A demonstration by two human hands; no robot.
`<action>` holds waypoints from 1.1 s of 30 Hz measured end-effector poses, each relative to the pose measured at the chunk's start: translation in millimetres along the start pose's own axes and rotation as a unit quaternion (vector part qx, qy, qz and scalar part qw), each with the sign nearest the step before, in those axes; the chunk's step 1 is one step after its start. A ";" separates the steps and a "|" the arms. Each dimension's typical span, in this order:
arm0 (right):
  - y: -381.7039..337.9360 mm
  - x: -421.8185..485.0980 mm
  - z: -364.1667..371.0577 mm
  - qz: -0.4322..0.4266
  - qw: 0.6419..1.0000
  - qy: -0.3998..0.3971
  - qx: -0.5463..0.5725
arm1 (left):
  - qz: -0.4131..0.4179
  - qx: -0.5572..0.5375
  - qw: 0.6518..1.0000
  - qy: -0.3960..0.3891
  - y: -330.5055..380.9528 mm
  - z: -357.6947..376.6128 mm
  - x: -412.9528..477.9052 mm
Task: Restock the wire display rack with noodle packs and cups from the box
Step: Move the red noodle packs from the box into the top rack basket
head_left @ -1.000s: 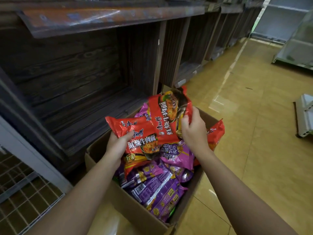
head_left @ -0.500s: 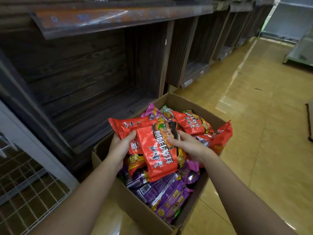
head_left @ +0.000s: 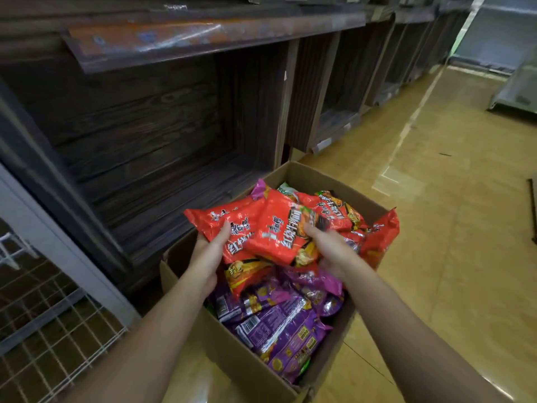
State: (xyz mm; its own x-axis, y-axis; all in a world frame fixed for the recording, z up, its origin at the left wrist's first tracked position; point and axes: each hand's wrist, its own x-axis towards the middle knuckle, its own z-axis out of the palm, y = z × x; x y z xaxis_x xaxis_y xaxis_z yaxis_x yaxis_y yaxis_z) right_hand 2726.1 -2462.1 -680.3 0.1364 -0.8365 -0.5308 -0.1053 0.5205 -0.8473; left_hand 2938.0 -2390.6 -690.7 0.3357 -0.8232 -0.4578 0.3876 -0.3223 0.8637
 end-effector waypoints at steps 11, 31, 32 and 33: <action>21.9 -20.8 36.1 0.084 0.945 -0.002 -0.317 | 0.070 0.091 0.991 -0.064 -8.1 14.0 -1.8; 12.5 -12.8 14.8 -0.074 0.997 -0.030 -0.006 | 0.029 0.122 0.981 -0.149 11.9 14.0 -18.8; 12.4 -13.2 16.0 -0.085 0.996 -0.010 0.006 | 0.034 0.138 0.981 -0.129 14.2 18.7 -19.5; 13.1 -13.4 17.0 -0.100 0.995 0.004 0.018 | 0.038 0.154 0.981 -0.111 15.4 22.9 -19.3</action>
State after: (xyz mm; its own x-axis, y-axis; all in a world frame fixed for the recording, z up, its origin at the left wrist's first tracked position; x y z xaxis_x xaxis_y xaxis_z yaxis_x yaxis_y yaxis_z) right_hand 2739.6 -2441.2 -684.6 0.1432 -0.9249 -0.3521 -0.0421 0.3498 -0.9359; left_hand 2917.9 -2390.4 -663.7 0.1447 -0.9208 -0.3621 0.0795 -0.3540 0.9319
